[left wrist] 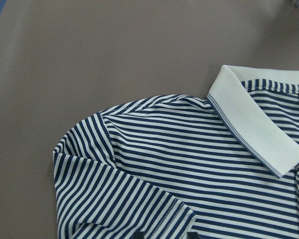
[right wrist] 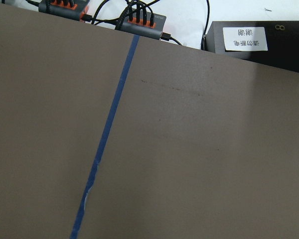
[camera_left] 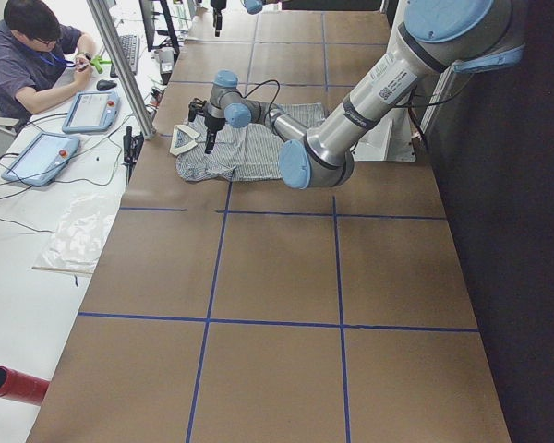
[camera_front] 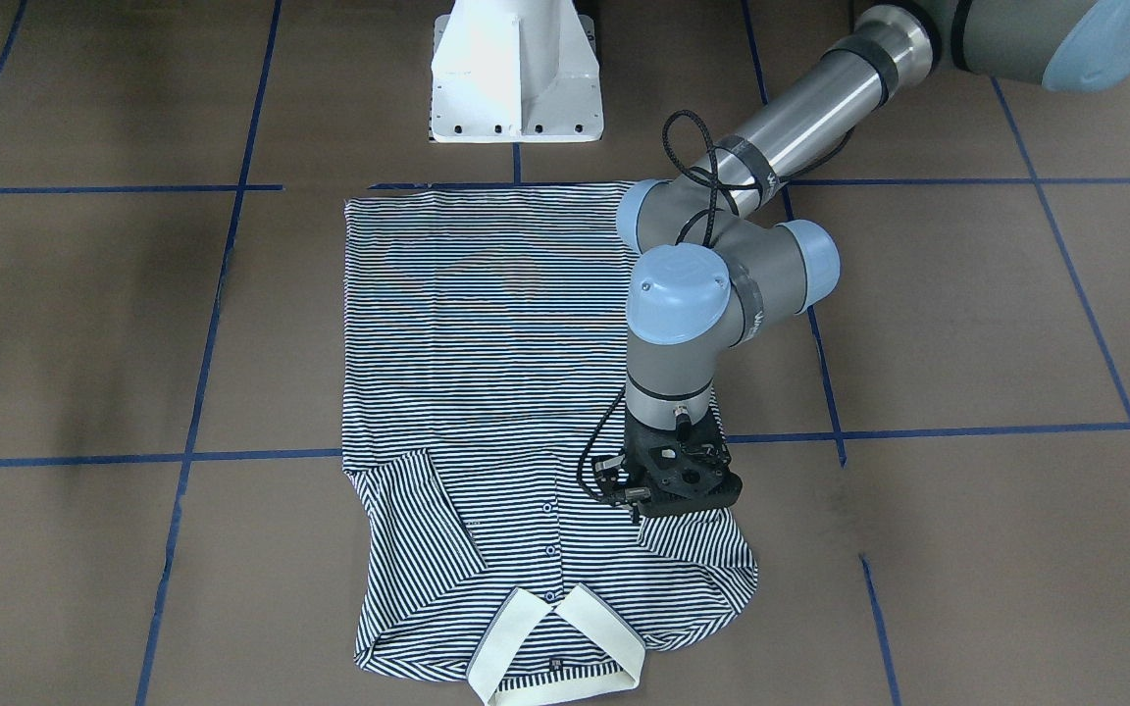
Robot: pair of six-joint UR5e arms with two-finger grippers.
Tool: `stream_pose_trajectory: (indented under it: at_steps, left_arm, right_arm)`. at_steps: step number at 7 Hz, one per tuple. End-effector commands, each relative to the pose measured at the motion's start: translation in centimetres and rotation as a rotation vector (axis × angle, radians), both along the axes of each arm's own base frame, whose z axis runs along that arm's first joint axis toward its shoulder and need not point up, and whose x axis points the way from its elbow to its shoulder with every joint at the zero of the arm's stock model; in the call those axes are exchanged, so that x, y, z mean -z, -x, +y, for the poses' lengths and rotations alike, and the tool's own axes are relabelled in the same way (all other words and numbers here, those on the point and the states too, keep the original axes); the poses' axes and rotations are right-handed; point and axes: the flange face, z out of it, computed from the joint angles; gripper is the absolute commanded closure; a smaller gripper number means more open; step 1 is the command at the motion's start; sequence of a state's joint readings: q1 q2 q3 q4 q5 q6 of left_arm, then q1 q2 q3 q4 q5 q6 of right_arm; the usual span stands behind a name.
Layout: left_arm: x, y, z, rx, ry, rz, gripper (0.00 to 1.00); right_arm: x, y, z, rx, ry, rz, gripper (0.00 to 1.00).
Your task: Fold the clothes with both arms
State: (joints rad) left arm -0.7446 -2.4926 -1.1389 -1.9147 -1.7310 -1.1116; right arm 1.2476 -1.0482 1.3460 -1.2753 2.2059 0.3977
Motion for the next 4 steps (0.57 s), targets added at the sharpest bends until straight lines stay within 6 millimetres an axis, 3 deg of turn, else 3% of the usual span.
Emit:
stream_pose_trajectory:
  at_steps: [1,2,3,4]
  left_arm:
    - [1.7,2.8,3.1,-0.099,-0.085,0.056,0.00]
    - [1.1,5.5,5.8,-0.110,-0.109,0.093,0.00]
    - [0.8,8.9,9.7,-0.142,-0.136,0.152,0.00]
    - [0.8,11.8,13.3,-0.184,-0.158,0.210,0.00]
  right_arm:
    - [3.8,2.9,2.0,-0.065,0.044,-0.063,0.00]
    - [4.6,4.5,5.4,-0.069,0.049,-0.085,0.00]
    - [5.5,6.1,10.6,-0.065,0.059,-0.120,0.00]
    - [7.9,8.1,15.1,-0.036,0.071,-0.177,0.00]
